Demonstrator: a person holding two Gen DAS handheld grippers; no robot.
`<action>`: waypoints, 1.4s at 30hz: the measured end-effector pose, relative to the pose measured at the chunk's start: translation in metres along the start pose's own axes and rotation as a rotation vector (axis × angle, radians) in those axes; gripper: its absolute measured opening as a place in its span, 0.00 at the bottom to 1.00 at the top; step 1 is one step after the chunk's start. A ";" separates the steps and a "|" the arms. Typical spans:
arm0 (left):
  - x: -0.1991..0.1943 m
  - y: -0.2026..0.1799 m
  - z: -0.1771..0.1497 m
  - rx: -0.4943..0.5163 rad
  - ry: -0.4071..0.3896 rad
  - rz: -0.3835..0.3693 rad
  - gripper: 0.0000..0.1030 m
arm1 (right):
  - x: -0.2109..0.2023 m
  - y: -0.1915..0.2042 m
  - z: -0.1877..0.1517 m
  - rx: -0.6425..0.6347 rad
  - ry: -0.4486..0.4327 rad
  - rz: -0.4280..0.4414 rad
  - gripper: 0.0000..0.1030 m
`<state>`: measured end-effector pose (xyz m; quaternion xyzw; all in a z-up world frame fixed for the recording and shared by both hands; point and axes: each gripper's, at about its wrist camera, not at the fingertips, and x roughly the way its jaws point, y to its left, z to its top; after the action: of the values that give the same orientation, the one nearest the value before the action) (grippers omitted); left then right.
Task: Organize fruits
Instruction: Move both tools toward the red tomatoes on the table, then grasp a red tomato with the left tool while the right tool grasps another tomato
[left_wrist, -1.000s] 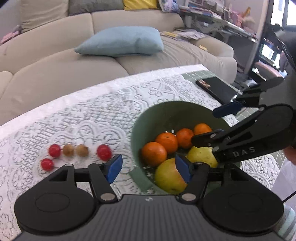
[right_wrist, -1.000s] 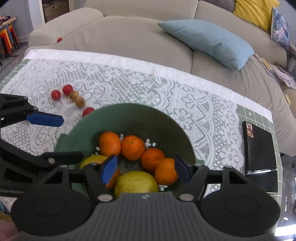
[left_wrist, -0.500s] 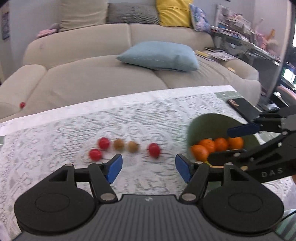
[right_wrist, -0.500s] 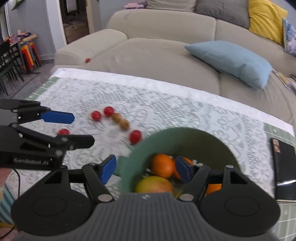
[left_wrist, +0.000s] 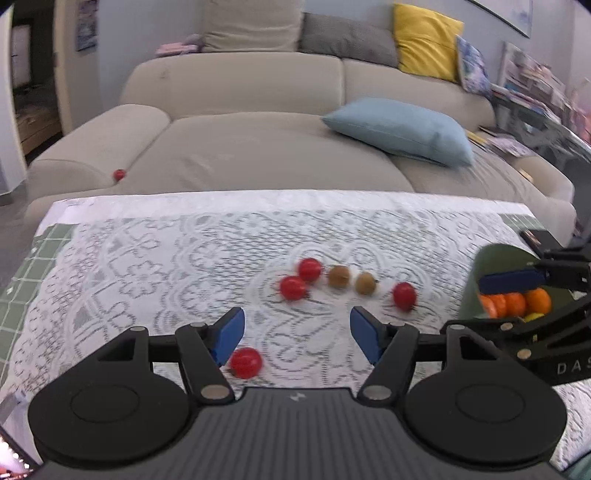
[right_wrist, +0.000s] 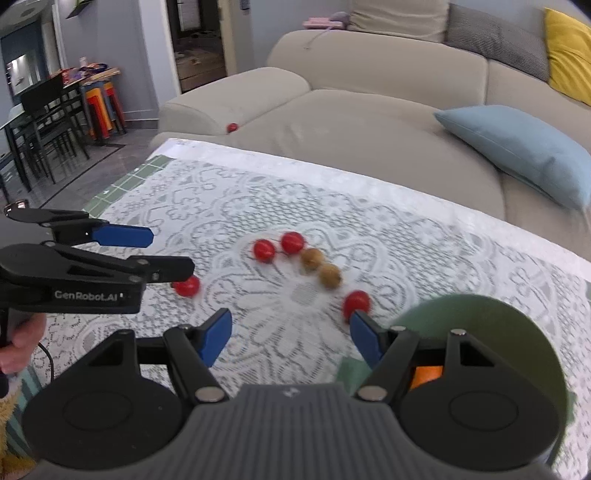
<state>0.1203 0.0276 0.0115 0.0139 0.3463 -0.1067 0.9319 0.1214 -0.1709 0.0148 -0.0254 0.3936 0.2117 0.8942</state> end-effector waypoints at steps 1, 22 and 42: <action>-0.001 0.004 -0.001 -0.011 -0.012 0.016 0.75 | 0.002 0.002 0.001 0.000 -0.003 0.008 0.66; 0.036 0.051 -0.029 -0.078 0.086 0.011 0.66 | 0.078 0.004 0.021 -0.012 0.061 0.005 0.59; 0.071 0.038 -0.045 0.005 0.119 -0.010 0.45 | 0.095 -0.019 0.023 -0.070 0.161 -0.103 0.44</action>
<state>0.1514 0.0555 -0.0709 0.0209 0.4011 -0.1111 0.9090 0.2016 -0.1491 -0.0393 -0.0935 0.4549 0.1764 0.8679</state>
